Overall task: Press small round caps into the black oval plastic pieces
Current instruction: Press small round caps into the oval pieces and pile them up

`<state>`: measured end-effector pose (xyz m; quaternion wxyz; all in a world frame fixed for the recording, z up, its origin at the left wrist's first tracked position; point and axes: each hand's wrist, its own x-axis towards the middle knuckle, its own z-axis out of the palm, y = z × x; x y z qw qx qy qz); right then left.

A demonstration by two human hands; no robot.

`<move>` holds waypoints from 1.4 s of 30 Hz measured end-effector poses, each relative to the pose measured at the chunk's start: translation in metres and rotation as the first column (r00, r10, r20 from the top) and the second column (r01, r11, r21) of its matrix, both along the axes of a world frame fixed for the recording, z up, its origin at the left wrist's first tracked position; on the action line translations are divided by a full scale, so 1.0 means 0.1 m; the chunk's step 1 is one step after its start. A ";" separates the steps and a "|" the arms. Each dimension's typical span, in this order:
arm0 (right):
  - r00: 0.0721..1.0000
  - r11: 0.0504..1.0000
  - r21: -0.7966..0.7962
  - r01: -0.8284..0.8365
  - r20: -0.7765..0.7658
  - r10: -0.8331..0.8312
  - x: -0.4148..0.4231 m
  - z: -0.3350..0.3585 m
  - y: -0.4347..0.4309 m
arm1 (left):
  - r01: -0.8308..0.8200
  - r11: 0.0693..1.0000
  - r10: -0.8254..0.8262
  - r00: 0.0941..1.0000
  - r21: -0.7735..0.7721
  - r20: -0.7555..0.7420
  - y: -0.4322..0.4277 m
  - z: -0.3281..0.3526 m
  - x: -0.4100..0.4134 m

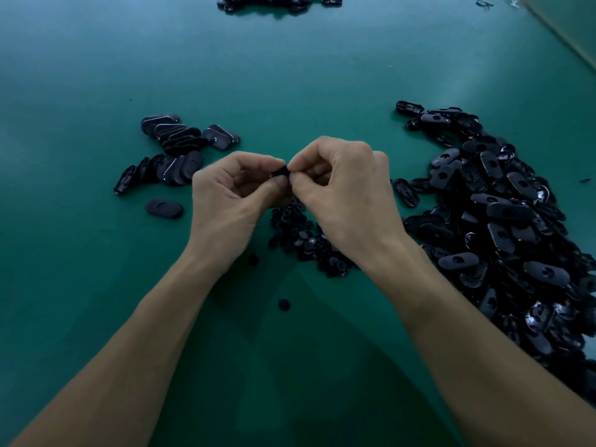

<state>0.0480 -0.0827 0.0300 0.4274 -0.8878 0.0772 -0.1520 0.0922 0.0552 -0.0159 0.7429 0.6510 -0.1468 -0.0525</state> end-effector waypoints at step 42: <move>0.976 0.980 0.136 -0.142 -0.145 0.161 0.06 0.05 -0.23 | 0.040 0.999 -0.039 0.999 0.033 -0.036 0.00 -0.04 0.02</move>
